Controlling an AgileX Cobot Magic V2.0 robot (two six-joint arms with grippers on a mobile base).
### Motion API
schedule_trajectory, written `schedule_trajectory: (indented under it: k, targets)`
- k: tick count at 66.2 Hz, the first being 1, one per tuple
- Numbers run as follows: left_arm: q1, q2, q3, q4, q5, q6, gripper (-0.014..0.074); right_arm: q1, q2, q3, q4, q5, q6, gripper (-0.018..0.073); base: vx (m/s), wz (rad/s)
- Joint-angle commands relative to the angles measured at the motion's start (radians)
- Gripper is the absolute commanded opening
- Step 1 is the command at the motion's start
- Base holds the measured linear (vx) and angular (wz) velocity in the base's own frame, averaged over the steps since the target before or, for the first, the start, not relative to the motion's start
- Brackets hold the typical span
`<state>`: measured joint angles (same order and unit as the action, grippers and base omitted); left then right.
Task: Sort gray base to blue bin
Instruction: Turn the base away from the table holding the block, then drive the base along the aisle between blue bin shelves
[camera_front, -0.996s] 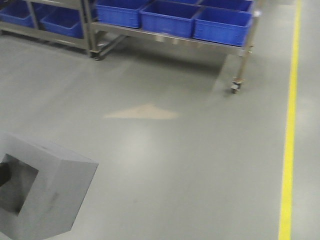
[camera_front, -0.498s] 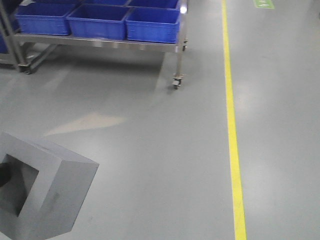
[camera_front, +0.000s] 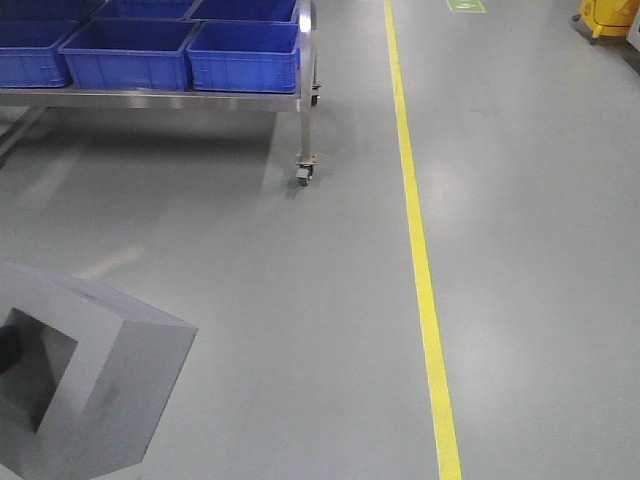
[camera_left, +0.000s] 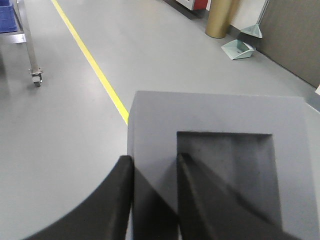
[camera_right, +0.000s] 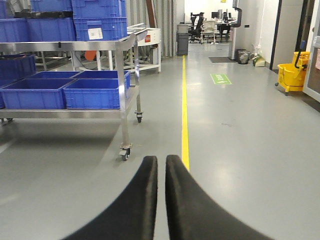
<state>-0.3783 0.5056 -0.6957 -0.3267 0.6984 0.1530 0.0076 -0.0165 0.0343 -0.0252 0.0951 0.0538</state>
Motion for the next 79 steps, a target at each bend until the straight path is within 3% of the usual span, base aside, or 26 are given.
schedule_trajectory:
  k: [1, 79]
  targets:
    - [-0.008, 0.002, -0.028, -0.030, -0.098, -0.005, -0.0006, -0.004, -0.009, -0.004, -0.006, -0.079, -0.007, -0.0004, 0.20, -0.13]
    - [-0.008, 0.002, -0.028, -0.030, -0.098, -0.005, -0.0006, -0.004, -0.009, -0.004, -0.006, -0.079, -0.007, -0.0004, 0.26, 0.01]
